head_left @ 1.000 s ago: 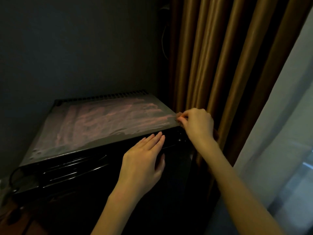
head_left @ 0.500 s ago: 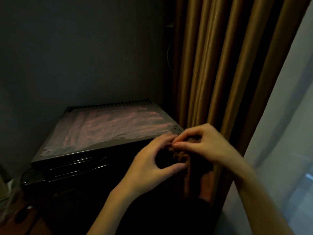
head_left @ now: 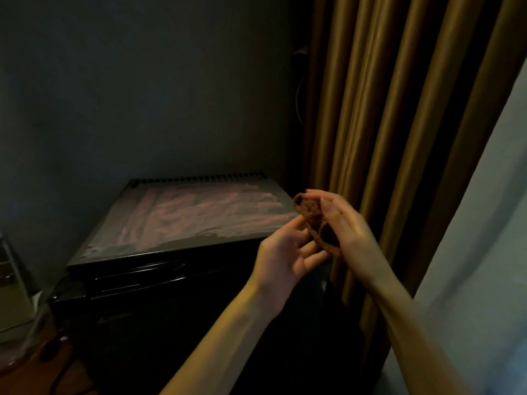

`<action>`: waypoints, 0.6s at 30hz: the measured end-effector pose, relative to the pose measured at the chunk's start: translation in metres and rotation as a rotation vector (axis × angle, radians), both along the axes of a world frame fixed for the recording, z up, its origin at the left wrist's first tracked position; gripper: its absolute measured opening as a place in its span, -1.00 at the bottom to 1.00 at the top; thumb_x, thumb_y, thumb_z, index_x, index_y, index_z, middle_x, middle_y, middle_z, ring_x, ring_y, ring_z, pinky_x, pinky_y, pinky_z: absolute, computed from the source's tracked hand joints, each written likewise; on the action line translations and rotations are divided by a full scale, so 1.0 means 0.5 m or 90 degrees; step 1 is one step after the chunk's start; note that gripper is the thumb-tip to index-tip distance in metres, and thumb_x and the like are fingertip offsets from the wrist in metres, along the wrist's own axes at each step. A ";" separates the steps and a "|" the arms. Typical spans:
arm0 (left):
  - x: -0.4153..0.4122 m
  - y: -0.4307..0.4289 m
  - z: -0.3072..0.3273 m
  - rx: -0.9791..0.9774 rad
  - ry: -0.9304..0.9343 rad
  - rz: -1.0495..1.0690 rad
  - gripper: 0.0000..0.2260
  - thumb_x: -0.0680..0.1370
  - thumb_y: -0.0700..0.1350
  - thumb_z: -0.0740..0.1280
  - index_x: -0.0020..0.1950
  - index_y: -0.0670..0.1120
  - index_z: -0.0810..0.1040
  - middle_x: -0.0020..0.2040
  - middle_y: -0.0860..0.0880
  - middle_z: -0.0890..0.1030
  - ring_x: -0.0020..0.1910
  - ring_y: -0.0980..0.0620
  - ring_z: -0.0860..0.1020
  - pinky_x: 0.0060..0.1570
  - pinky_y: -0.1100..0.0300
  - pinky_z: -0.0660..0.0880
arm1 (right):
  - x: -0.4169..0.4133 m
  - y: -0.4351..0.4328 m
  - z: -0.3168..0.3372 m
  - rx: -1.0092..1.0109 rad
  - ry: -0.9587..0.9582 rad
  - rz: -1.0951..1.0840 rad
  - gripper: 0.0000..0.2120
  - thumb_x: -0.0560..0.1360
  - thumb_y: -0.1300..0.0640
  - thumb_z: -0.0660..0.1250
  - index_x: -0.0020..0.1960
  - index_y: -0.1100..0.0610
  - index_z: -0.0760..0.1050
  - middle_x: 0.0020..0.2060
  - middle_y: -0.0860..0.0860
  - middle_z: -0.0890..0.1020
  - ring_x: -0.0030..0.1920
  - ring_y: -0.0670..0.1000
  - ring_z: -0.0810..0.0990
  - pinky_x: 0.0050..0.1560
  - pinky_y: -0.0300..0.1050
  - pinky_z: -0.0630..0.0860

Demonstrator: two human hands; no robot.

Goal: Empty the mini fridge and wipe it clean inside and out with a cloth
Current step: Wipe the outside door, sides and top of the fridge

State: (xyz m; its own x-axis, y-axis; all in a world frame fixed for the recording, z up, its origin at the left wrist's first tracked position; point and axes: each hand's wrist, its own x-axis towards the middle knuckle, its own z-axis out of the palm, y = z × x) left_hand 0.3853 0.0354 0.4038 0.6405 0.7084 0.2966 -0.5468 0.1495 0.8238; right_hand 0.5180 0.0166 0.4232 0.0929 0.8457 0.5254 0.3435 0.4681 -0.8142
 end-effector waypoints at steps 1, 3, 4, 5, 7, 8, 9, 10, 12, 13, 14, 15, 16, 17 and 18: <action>-0.010 0.007 -0.005 -0.006 -0.016 -0.007 -0.50 0.44 -0.17 0.17 0.39 -0.17 0.43 0.27 -0.17 0.56 0.21 -0.08 0.56 0.18 0.08 0.53 | 0.008 0.000 -0.004 -0.003 -0.039 0.022 -0.66 0.53 -0.09 0.23 0.26 -0.05 0.51 0.35 -0.11 0.44 0.33 -0.25 0.40 0.30 -0.34 0.37; -0.028 0.019 -0.009 -0.006 -0.017 -0.012 -0.50 0.47 -0.16 0.13 0.42 -0.17 0.39 0.30 -0.19 0.54 0.25 -0.09 0.54 0.17 0.08 0.53 | 0.012 0.001 -0.008 0.002 -0.110 0.027 -0.66 0.52 -0.02 0.34 0.29 -0.12 0.50 0.42 -0.21 0.30 0.37 -0.38 0.25 0.26 -0.54 0.23; -0.032 0.026 -0.011 -0.004 -0.009 -0.015 -0.51 0.49 -0.15 0.13 0.43 -0.18 0.39 0.31 -0.20 0.53 0.25 -0.09 0.54 0.17 0.08 0.52 | 0.011 0.005 -0.009 0.018 -0.132 0.019 -0.64 0.51 0.07 0.36 0.29 -0.10 0.50 0.41 -0.19 0.31 0.36 -0.38 0.25 0.25 -0.56 0.22; -0.036 0.033 -0.011 0.001 0.003 -0.018 -0.51 0.49 -0.14 0.13 0.42 -0.18 0.39 0.30 -0.19 0.53 0.24 -0.09 0.54 0.16 0.08 0.52 | 0.008 0.009 -0.009 0.038 -0.139 0.016 -0.63 0.51 0.18 0.36 0.28 -0.06 0.52 0.39 -0.14 0.36 0.35 -0.36 0.30 0.24 -0.54 0.25; -0.049 0.040 -0.008 0.058 0.077 0.017 -0.56 0.50 -0.19 0.17 0.39 -0.14 0.43 0.25 -0.13 0.58 0.21 -0.05 0.56 0.15 0.13 0.53 | 0.006 0.019 -0.006 0.069 -0.129 0.009 -0.55 0.49 0.41 0.32 0.26 -0.01 0.53 0.29 -0.08 0.48 0.30 -0.28 0.41 0.23 -0.46 0.32; -0.061 0.039 -0.004 0.122 0.128 0.057 -0.61 0.53 -0.26 0.17 0.36 -0.11 0.45 0.21 -0.06 0.61 0.20 0.00 0.57 0.15 0.18 0.52 | 0.008 0.026 -0.006 0.076 -0.125 -0.012 -0.49 0.47 0.46 0.30 0.26 -0.02 0.51 0.25 -0.11 0.51 0.28 -0.28 0.44 0.24 -0.43 0.34; -0.079 0.039 0.002 0.217 0.189 0.124 -0.62 0.57 -0.32 0.16 0.35 -0.09 0.47 0.19 0.01 0.62 0.21 0.08 0.57 0.17 0.24 0.49 | 0.011 0.034 -0.007 0.078 -0.132 -0.055 -0.45 0.46 0.47 0.30 0.29 -0.03 0.48 0.23 -0.16 0.51 0.26 -0.28 0.46 0.26 -0.39 0.36; -0.101 0.040 0.007 0.334 0.266 0.221 -0.62 0.58 -0.33 0.17 0.35 -0.07 0.49 0.21 0.07 0.61 0.23 0.16 0.54 0.21 0.30 0.46 | 0.014 0.043 -0.009 0.074 -0.151 -0.120 -0.43 0.46 0.45 0.32 0.33 -0.04 0.42 0.21 -0.19 0.51 0.24 -0.27 0.47 0.27 -0.33 0.39; -0.153 0.053 0.006 0.567 0.456 0.446 -0.62 0.54 -0.18 0.21 0.35 0.00 0.51 0.28 0.11 0.56 0.29 0.22 0.48 0.29 0.28 0.39 | 0.020 0.061 -0.018 0.034 -0.205 -0.272 -0.48 0.47 0.33 0.39 0.35 0.01 0.36 0.19 -0.13 0.52 0.20 -0.12 0.52 0.19 -0.18 0.48; -0.183 0.061 0.004 0.614 0.539 0.535 -0.59 0.51 -0.10 0.21 0.36 0.01 0.50 0.33 0.09 0.53 0.34 0.17 0.44 0.35 0.21 0.36 | 0.022 0.070 -0.022 0.004 -0.239 -0.338 -0.54 0.48 0.27 0.40 0.32 0.05 0.37 0.20 -0.06 0.52 0.19 -0.03 0.54 0.14 -0.13 0.49; -0.214 0.071 0.001 0.614 0.612 0.606 -0.57 0.52 -0.06 0.21 0.39 0.00 0.47 0.38 0.04 0.48 0.38 0.09 0.41 0.39 0.14 0.32 | 0.024 0.078 -0.025 -0.025 -0.281 -0.381 -0.60 0.49 0.21 0.41 0.28 0.08 0.41 0.22 0.00 0.51 0.18 0.04 0.54 0.11 -0.08 0.47; -0.247 0.079 -0.004 0.595 0.699 0.665 -0.56 0.55 -0.04 0.22 0.44 -0.04 0.41 0.44 -0.01 0.41 0.43 0.01 0.35 0.42 0.09 0.28 | 0.024 0.087 -0.028 -0.057 -0.322 -0.398 -0.66 0.50 0.17 0.39 0.25 0.10 0.45 0.23 0.04 0.49 0.17 0.09 0.54 0.10 -0.06 0.45; -0.278 0.086 -0.007 0.567 0.807 0.705 -0.54 0.59 -0.02 0.22 0.48 -0.08 0.34 0.50 -0.06 0.32 0.48 -0.06 0.27 0.43 0.05 0.23 | 0.020 0.093 -0.030 -0.091 -0.359 -0.395 -0.70 0.52 0.13 0.37 0.24 0.11 0.48 0.24 0.06 0.48 0.17 0.11 0.53 0.08 -0.07 0.42; -0.308 0.092 -0.011 0.534 0.920 0.724 -0.50 0.62 0.01 0.20 0.53 -0.12 0.24 0.54 -0.10 0.21 0.52 -0.10 0.17 0.47 0.03 0.15 | 0.014 0.098 -0.034 -0.123 -0.388 -0.386 -0.71 0.55 0.08 0.34 0.25 0.10 0.50 0.25 0.07 0.48 0.17 0.11 0.53 0.05 -0.11 0.40; -0.331 0.094 -0.017 0.505 1.012 0.714 -0.45 0.63 0.05 0.16 0.56 -0.15 0.14 0.57 -0.13 0.12 0.55 -0.11 0.08 0.50 0.02 0.07 | 0.008 0.100 -0.039 -0.149 -0.411 -0.382 -0.69 0.56 0.02 0.31 0.26 0.09 0.50 0.26 0.06 0.48 0.18 0.09 0.52 0.03 -0.13 0.38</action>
State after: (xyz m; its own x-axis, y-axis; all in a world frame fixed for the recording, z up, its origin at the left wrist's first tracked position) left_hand 0.2200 0.0823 0.3955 0.0751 0.9068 0.4149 0.9423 -0.2007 0.2681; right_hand 0.5222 0.0667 0.4035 0.2992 0.8423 0.4484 0.8978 -0.0893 -0.4312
